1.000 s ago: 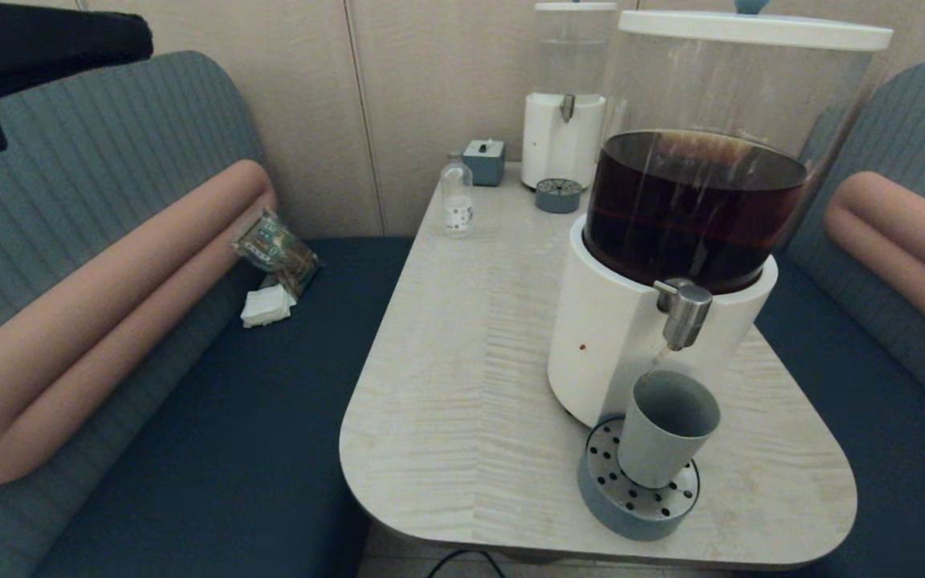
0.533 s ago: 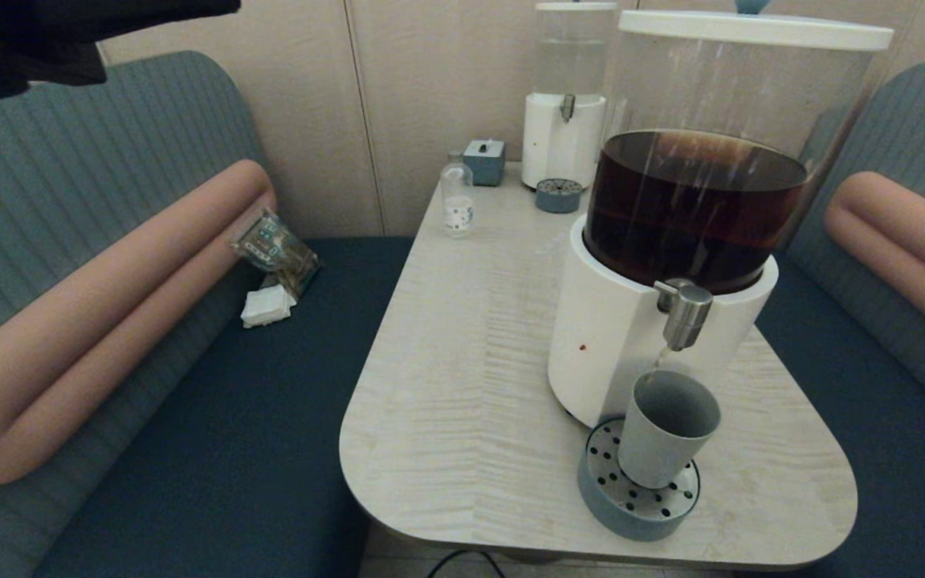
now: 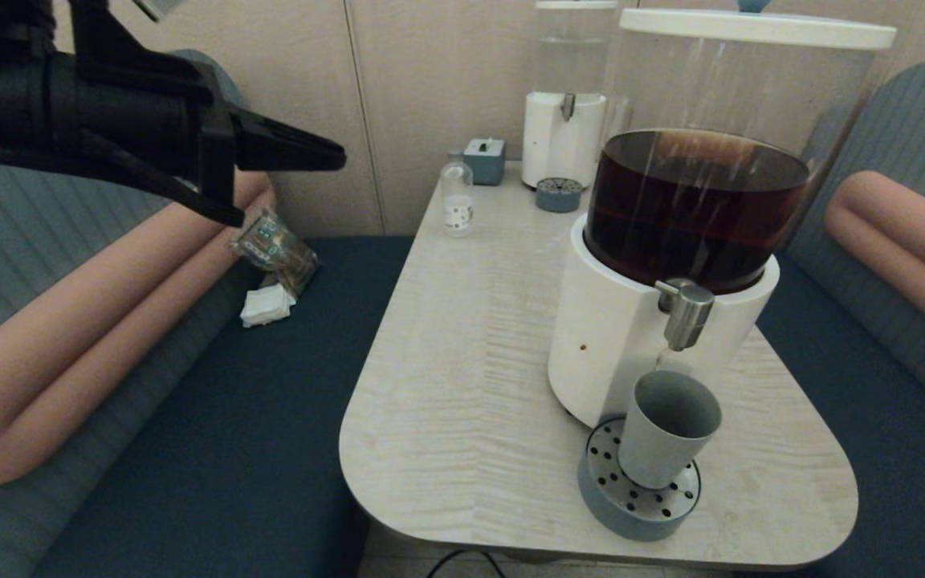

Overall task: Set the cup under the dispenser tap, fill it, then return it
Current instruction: Turn off the faucet

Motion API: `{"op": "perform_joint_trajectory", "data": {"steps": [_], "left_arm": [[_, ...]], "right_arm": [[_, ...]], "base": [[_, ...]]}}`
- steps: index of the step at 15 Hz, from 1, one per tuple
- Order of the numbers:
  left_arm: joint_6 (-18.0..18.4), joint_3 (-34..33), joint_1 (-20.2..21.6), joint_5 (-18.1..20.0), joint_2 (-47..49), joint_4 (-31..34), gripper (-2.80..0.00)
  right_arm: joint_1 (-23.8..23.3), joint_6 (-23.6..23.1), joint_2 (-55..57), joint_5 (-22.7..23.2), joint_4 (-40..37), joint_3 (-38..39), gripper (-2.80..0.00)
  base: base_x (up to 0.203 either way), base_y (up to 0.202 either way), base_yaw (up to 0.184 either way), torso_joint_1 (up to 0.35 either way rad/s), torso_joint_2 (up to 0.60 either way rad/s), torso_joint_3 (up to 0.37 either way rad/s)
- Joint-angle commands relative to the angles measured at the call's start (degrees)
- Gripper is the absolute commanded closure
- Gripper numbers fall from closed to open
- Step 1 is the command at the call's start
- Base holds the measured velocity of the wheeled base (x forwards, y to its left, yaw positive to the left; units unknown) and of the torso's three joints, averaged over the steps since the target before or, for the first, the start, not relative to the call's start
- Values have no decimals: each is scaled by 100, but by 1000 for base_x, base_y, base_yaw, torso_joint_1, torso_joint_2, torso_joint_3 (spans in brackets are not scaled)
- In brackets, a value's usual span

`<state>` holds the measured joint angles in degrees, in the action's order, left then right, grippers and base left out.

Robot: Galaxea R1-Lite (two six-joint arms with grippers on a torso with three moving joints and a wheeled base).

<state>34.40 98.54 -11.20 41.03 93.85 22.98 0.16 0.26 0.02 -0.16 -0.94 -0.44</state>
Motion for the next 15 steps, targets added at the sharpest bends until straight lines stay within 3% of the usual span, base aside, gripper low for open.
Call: {"op": "perform_joint_trajectory", "data": {"steps": [1,5,7,9,10,11,15], "left_arm": [[701,192,-630,-584,231,319,0],[968,305,-2082,-1596,510,371,0],[1329,416,-2621,-2243,770,351,0],[2126,423,-2790,-2705,981,363,0],[2272,395,-2948,-2937,1071,356,0],[2302,392,-3068,-3099,1166,343,0],[2343,620,-3294,-3154,1420,314,0]], "right_arm": [[2,1,-2,-2,-3,0,0],[2,1,-2,-2,5,0,0],[2,1,-2,-2,-3,0,0],[-7,1,-2,-2,3,0,0],[2,1,-2,-2,-3,0,0],[2,1,-2,-2,-3,0,0],[2,1,-2,-2,-3,0,0]], "base": [[0,0,0,0,0,0],[0,0,0,0,0,0],[0,0,0,0,0,0],[0,0,0,0,0,0],[0,0,0,0,0,0],[0,0,0,0,0,0],[0,0,0,0,0,0]]}}
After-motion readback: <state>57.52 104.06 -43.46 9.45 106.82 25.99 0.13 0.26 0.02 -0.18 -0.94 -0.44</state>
